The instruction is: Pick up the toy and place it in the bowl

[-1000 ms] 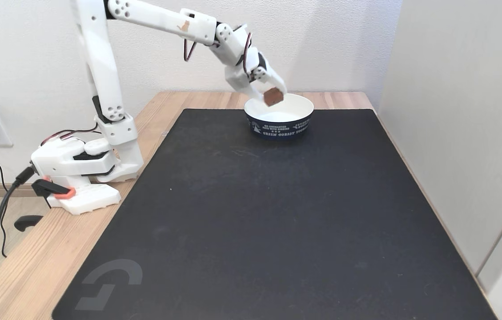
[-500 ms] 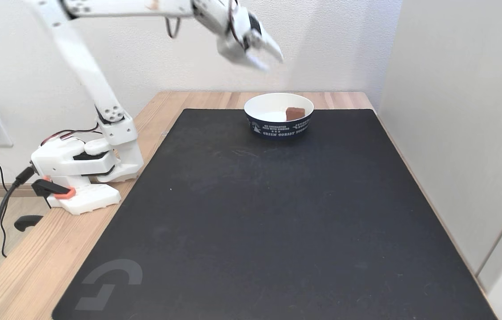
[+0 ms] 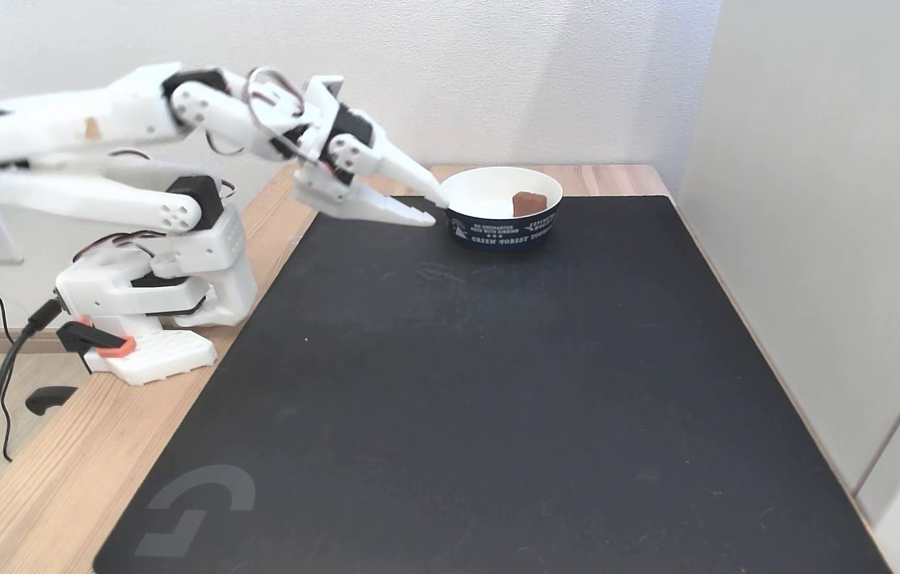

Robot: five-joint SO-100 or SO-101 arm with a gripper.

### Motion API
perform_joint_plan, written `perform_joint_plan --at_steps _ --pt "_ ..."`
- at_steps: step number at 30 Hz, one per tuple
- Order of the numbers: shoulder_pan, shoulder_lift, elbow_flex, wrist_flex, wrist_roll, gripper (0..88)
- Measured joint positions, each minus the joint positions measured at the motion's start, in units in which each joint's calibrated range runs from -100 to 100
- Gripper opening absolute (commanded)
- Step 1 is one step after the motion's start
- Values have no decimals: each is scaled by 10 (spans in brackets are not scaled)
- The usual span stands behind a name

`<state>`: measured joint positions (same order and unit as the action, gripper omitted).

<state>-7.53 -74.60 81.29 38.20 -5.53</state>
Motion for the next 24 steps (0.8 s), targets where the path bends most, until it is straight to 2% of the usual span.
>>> perform_joint_plan --at_steps 3,8,13,24 --pt "19 -127 129 25 9 49" --pt "24 -231 172 103 10 49" --pt "34 -241 175 149 10 48" --pt "27 -241 175 157 9 45"
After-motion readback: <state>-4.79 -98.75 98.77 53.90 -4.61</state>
